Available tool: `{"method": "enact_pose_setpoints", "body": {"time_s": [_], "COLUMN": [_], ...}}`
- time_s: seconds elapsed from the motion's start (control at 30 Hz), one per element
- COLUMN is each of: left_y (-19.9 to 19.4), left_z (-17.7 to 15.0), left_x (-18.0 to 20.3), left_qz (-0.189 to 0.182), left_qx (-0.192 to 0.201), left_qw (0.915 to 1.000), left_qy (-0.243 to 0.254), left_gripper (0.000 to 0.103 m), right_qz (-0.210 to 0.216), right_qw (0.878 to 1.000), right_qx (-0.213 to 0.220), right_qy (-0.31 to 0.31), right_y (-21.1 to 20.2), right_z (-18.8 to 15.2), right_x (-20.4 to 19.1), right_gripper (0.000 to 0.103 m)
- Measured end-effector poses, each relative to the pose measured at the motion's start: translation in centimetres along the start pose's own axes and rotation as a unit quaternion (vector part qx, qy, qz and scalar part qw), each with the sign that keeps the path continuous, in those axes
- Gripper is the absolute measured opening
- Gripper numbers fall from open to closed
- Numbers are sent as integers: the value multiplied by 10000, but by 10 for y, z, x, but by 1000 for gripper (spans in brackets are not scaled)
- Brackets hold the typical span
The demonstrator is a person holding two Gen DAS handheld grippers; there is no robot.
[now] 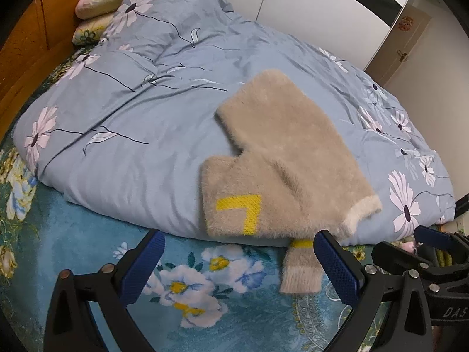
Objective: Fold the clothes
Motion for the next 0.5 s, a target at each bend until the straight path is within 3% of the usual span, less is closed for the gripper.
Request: {"method": "enact_pose_setpoints", "body": {"time_s": [0.17,0.5], "left_y": [6,20], "left_z": [0,-3], "left_x": [-5,-12], "left_qz": [176,49], "left_qx": [56,-34], "left_qw": [9998,10000], "left_qy": [112,43], "left_gripper": [103,103], "right_qz": [14,-54], "right_qw": [10000,9998], "right_qx": [24,-90], "right_qy": [1,-150], "right_y": [3,19], "right_z": [-1,1], "right_x": [-3,-8], "right_gripper": [103,103]}}
Point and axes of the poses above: each gripper's, at about its wrist camera, not at the fingertips, and y roughly the way its jaws point, x to its right, z to its top, the point moved 6 cm from there along y, roughly the way its jaws point, and after that the axes turned 14 degrees about y, right-handed, at the moved point
